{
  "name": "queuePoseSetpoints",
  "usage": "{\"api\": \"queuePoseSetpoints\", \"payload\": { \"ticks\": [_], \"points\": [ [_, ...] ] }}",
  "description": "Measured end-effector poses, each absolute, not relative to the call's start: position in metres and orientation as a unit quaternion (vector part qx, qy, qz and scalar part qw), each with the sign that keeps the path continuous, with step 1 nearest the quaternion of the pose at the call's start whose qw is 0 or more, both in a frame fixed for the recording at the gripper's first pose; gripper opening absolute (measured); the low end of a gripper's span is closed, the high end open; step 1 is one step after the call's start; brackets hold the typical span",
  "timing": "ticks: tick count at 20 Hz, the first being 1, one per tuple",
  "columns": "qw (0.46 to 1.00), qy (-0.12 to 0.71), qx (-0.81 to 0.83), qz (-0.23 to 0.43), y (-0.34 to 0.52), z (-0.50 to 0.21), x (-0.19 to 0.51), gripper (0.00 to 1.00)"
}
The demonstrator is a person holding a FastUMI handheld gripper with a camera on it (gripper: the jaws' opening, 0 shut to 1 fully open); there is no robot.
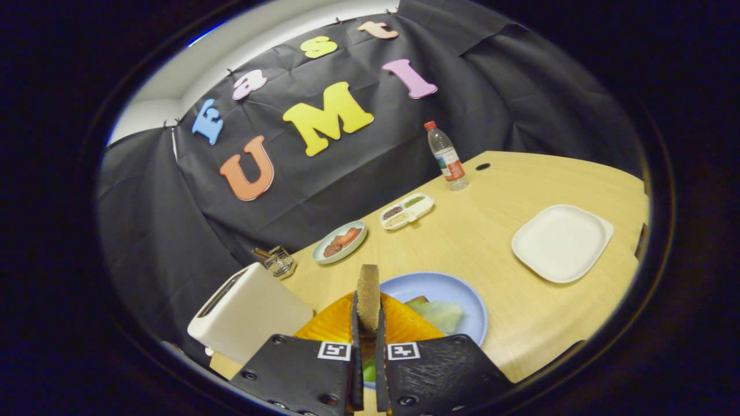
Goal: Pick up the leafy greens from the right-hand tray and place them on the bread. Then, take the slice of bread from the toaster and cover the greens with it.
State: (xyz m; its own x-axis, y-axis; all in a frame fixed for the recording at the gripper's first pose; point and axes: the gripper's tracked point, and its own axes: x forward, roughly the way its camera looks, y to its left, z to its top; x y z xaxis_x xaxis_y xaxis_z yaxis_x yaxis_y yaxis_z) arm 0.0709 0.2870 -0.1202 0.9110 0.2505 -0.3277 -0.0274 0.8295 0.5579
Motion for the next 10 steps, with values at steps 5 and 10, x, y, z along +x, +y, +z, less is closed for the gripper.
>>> {"api": "queuePoseSetpoints", "payload": {
  "ticks": [5,10],
  "points": [
    [0.939,0.213,0.261,0.064,0.268,-0.142,0.067,0.23],
    [0.950,0.226,0.208,0.053,0.255,-0.151,0.069,0.52]
  ]
}}
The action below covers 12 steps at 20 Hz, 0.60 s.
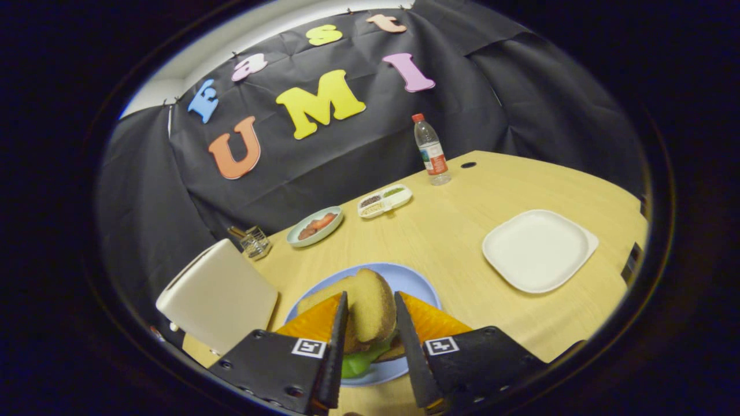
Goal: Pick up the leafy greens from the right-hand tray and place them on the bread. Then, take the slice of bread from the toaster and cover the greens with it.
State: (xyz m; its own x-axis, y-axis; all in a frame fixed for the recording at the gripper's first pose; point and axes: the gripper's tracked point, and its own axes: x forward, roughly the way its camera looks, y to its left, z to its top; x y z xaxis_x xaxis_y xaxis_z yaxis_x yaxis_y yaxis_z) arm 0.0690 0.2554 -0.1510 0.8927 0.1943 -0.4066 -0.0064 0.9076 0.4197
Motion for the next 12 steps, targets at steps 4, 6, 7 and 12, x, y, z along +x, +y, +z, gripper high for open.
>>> {"api": "queuePoseSetpoints", "payload": {
  "ticks": [4,6,7,12],
  "points": [
    [0.966,0.195,0.167,0.043,0.236,-0.129,0.068,0.83],
    [0.978,0.157,0.130,0.035,0.220,-0.104,0.067,0.90],
    [0.984,0.135,0.110,0.031,0.212,-0.089,0.066,0.91],
    [0.998,0.052,0.029,0.028,0.178,-0.019,0.047,0.96]
  ]
}}
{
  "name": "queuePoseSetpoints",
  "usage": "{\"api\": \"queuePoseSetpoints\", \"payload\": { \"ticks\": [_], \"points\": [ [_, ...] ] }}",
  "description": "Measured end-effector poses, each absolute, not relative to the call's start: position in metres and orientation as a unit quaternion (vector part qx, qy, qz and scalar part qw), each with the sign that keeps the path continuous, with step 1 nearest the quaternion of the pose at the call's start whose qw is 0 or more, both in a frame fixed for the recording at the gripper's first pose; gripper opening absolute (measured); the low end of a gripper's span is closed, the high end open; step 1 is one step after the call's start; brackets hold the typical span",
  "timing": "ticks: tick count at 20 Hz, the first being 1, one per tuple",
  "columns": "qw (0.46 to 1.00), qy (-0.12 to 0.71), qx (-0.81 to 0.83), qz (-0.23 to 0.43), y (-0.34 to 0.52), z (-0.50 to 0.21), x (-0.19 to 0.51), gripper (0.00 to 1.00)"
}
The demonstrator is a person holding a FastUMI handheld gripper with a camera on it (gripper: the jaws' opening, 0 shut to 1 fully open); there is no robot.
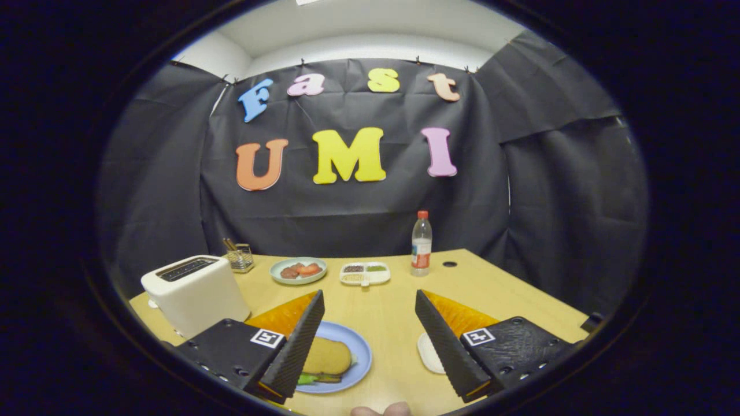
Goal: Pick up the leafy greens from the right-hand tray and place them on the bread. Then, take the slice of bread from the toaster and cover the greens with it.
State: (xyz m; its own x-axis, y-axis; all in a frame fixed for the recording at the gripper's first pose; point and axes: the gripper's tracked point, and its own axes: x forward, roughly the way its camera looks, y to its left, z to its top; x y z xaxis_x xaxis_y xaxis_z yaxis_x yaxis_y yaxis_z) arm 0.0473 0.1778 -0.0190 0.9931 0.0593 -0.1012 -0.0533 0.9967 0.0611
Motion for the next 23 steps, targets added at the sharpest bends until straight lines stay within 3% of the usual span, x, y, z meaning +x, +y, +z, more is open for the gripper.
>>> {"api": "queuePoseSetpoints", "payload": {
  "ticks": [12,23],
  "points": [
    [1.000,0.000,0.013,0.006,0.134,0.026,-0.034,0.95],
    [1.000,-0.003,0.019,0.000,0.135,0.028,-0.038,0.94]
  ]
}}
